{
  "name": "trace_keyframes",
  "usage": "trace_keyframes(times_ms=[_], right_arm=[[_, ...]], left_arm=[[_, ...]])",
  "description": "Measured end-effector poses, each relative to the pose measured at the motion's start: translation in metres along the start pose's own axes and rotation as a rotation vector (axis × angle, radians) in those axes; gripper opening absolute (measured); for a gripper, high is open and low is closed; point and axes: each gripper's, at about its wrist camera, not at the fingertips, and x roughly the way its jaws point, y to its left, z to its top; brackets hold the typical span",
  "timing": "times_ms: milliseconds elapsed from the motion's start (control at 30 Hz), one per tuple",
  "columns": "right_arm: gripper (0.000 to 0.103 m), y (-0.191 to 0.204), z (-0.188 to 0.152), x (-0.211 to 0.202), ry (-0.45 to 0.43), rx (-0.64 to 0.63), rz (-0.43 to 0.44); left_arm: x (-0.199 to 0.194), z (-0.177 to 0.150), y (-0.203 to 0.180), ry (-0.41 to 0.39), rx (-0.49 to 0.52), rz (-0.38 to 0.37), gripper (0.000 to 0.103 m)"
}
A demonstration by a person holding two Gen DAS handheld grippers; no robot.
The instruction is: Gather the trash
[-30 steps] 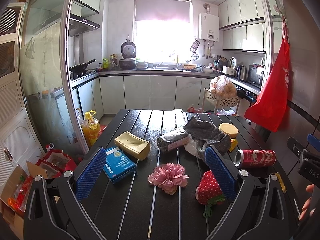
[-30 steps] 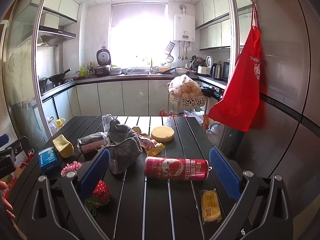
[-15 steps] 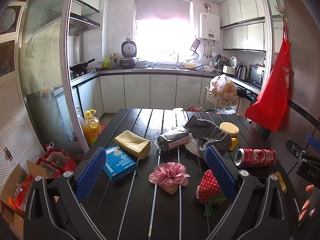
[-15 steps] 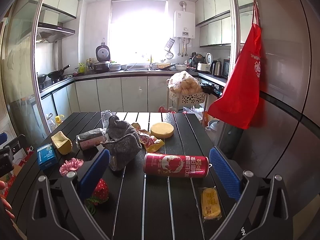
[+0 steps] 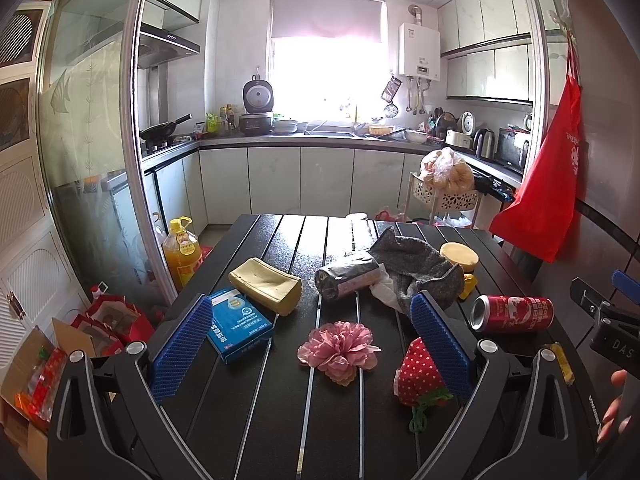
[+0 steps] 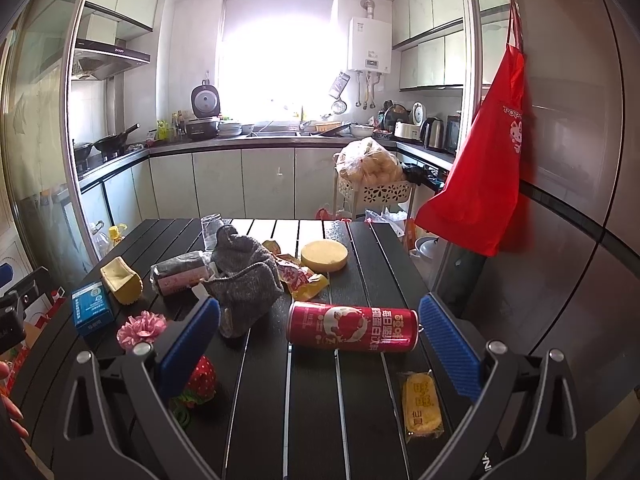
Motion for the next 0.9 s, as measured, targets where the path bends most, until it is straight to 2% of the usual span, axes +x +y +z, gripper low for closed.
trace_keyframes(times_ms=[900], right_arm=[[0.1, -0.0008, -0.0007, 0.0002, 0.008, 0.001, -0.003]], left_arm=[[0.0009, -0.0037, -0.0027, 0.008, 0.003, 0.003, 0.095]])
